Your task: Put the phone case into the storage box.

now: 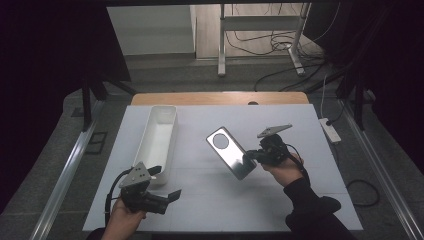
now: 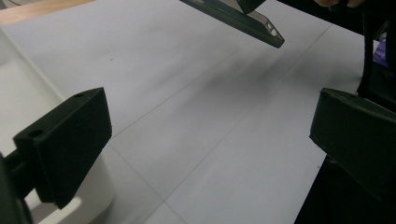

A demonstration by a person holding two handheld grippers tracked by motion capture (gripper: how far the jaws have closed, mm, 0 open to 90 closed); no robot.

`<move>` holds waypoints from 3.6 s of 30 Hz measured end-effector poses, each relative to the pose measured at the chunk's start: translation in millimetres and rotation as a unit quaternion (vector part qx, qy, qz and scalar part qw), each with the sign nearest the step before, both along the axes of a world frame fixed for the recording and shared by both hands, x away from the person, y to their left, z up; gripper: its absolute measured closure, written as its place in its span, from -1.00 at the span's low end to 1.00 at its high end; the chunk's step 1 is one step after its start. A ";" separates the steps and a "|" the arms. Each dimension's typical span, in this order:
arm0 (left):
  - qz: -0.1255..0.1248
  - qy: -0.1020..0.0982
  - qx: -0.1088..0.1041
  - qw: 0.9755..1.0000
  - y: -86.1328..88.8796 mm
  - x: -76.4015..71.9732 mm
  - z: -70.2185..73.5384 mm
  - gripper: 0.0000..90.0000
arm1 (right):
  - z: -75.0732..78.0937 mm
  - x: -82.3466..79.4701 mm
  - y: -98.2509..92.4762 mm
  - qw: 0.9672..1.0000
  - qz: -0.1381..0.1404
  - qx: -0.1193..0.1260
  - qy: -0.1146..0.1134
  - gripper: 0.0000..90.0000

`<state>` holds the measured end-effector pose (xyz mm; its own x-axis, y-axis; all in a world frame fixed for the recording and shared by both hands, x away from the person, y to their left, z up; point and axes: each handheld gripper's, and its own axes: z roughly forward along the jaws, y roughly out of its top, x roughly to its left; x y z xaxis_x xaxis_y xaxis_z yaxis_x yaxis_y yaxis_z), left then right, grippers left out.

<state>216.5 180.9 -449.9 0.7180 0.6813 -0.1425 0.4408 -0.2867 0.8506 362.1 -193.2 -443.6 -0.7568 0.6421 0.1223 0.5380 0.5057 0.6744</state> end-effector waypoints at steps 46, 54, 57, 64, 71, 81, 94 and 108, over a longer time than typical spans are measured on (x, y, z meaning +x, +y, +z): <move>-0.069 0.029 -0.011 0.997 -85.3 66.8 9.1 -0.99 | 20.9 -49.6 -21.4 0.998 -0.016 0.033 -0.052 0.97; -0.073 0.037 -0.007 0.997 -92.1 70.4 7.3 -1.00 | 19.9 -54.3 -10.9 0.998 -0.005 0.035 -0.056 0.97; -0.077 0.044 -0.015 0.996 -93.4 72.0 6.7 -1.00 | 18.8 -56.7 -4.9 0.998 0.002 0.034 -0.057 0.97; -0.077 0.049 -0.015 0.996 -96.0 72.9 6.0 -0.99 | 17.6 -59.7 3.4 0.998 0.009 0.034 -0.058 0.97; -0.076 0.057 -0.017 0.995 -98.2 73.8 4.1 -0.93 | 16.7 -62.5 11.0 0.997 0.014 0.038 -0.061 0.97; -0.070 0.082 -0.029 0.994 -96.8 75.1 3.5 -0.54 | 14.3 -64.5 17.1 0.997 0.021 0.037 -0.064 0.97; -0.075 0.145 -0.101 0.981 -84.5 80.4 1.3 0.60 | 8.1 -67.9 27.4 0.996 0.033 0.021 -0.084 0.97; -0.056 0.118 -0.055 0.990 -78.9 78.4 10.3 0.87 | 9.3 -66.3 24.5 0.995 0.050 0.034 -0.085 0.40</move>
